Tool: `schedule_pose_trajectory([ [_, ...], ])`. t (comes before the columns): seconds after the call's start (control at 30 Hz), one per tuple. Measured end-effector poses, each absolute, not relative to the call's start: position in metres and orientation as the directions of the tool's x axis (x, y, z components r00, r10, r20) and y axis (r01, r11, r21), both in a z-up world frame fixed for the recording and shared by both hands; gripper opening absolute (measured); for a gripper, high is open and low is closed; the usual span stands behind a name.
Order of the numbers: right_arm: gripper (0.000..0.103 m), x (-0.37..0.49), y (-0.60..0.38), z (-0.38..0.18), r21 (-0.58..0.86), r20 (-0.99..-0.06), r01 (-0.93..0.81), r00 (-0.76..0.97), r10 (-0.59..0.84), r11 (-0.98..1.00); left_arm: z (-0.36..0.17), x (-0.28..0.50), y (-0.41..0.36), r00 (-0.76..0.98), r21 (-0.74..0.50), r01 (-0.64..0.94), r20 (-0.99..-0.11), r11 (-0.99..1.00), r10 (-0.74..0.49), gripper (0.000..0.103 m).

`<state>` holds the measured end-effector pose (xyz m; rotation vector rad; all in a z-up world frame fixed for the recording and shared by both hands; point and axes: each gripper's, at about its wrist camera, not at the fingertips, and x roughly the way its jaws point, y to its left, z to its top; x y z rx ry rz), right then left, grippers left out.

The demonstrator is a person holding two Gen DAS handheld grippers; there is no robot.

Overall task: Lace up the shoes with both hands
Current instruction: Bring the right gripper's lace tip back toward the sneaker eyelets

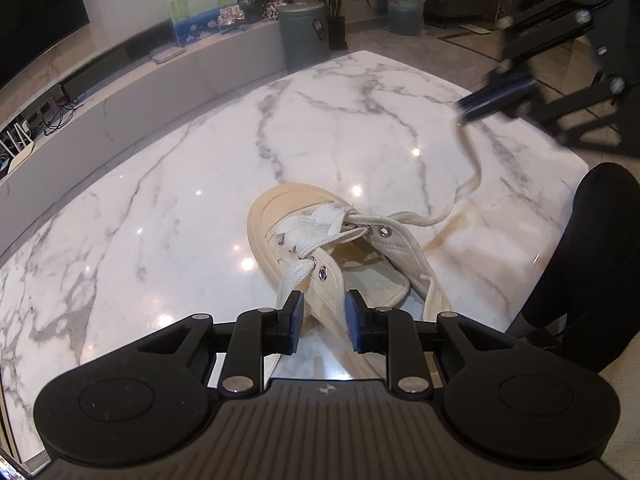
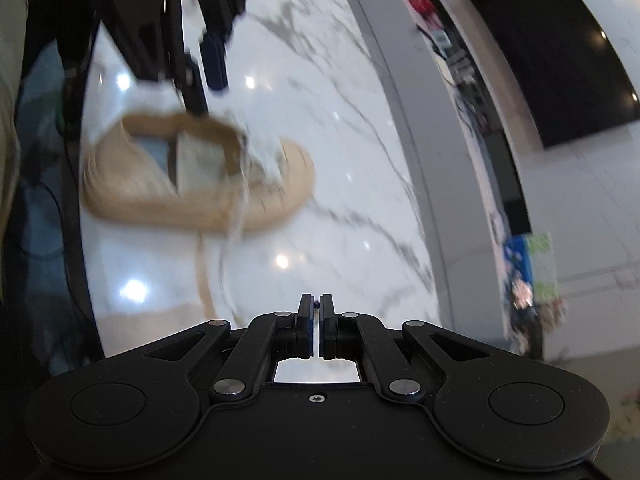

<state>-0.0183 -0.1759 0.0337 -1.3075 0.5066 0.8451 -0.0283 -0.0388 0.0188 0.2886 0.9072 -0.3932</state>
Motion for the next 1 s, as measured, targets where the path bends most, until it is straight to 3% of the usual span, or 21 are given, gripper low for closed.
schedule_pose_trajectory([
  [0.23,0.000,-0.010,-0.128,0.020,-0.578,-0.774,-0.816,0.538,0.334,-0.023,0.020,-0.024,-0.032,0.547,0.060,0.443,-0.809,0.895,-0.217,0.023],
  [0.43,0.000,-0.001,-0.107,0.008,-0.552,-0.803,-0.826,0.490,0.341,-0.115,0.018,-0.023,-0.020,0.539,0.018,0.427,-0.807,0.904,-0.239,0.030],
  [0.77,0.000,0.016,-0.091,-0.006,-0.465,-0.857,-0.867,0.390,0.337,-0.179,0.015,-0.017,-0.012,0.536,-0.019,0.432,-0.799,0.902,-0.273,0.031],
  [1.0,0.003,0.025,-0.095,-0.001,-0.417,-0.869,-0.902,0.358,0.342,-0.116,0.010,-0.012,-0.013,0.534,-0.015,0.435,-0.801,0.900,-0.271,0.032],
])
